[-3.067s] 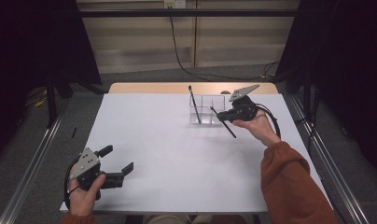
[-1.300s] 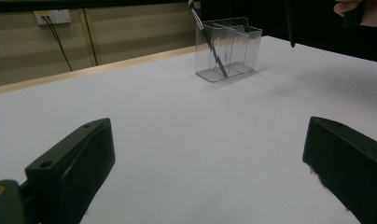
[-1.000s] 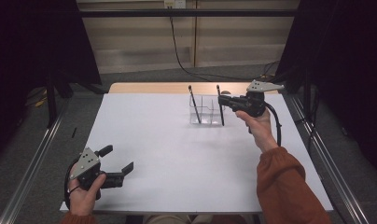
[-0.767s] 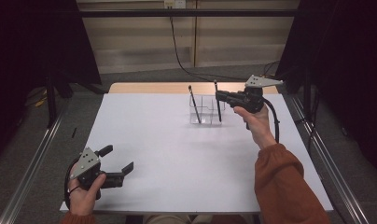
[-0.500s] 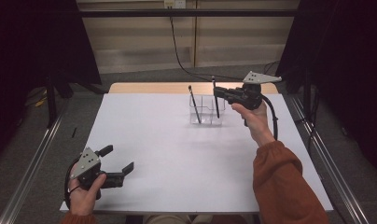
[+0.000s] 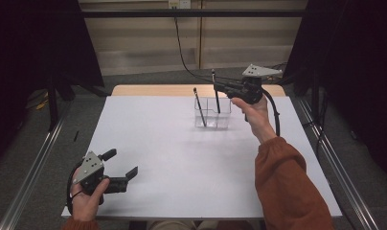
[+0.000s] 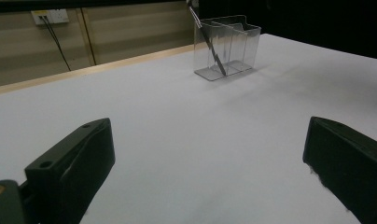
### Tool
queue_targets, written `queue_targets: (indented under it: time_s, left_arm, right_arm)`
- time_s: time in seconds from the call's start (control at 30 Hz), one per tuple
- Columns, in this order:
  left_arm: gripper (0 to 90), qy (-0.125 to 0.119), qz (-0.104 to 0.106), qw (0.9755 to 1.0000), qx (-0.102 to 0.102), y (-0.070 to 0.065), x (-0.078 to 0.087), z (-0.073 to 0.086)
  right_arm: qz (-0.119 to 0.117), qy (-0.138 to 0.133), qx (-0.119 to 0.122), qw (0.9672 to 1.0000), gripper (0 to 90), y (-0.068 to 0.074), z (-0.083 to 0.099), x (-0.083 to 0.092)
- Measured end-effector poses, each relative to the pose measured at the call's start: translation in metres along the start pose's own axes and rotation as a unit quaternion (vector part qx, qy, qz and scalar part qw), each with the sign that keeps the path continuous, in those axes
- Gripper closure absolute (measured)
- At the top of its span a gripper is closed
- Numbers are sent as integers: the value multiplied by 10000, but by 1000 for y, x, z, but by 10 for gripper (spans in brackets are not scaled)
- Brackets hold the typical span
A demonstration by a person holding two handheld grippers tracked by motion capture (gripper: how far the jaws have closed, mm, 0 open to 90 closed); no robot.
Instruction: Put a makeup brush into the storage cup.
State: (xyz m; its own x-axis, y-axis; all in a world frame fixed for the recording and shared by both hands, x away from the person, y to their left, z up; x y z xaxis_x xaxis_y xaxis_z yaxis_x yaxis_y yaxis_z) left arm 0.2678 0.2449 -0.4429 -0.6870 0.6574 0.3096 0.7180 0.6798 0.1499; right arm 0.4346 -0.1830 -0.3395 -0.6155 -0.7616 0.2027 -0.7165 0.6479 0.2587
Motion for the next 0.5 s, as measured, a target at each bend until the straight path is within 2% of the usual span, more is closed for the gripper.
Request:
queue_targets:
  time_s: [0.2,0.33,0.5]
  left_arm:
    - [22,-15,4,10000,1,0,0,0]
    - [21,0,4,10000,-5,0,0,0]
    - [22,-5,9,10000,10,0,0,0]
  right_arm:
    - [35,72,113,9999,843,2,-6,-10]
    - [33,185,157,9997,843,4,-3,-21]
    - [80,205,172,9996,842,3,-3,-32]
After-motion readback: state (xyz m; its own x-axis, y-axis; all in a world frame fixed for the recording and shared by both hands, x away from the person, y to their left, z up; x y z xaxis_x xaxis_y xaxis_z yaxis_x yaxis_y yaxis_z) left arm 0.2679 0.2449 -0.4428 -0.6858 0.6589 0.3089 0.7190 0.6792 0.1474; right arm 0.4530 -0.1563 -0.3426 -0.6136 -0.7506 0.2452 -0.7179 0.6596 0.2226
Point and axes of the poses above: each handheld gripper's, and its own axes: x roughly backward along the jaws, z roughly out of its underside, y roughly to its left, the point moved 2 cm from there along -x, roughly forward along the jaws, and after that the axes turned 10 degrees about -x, right-handed, at the moved point
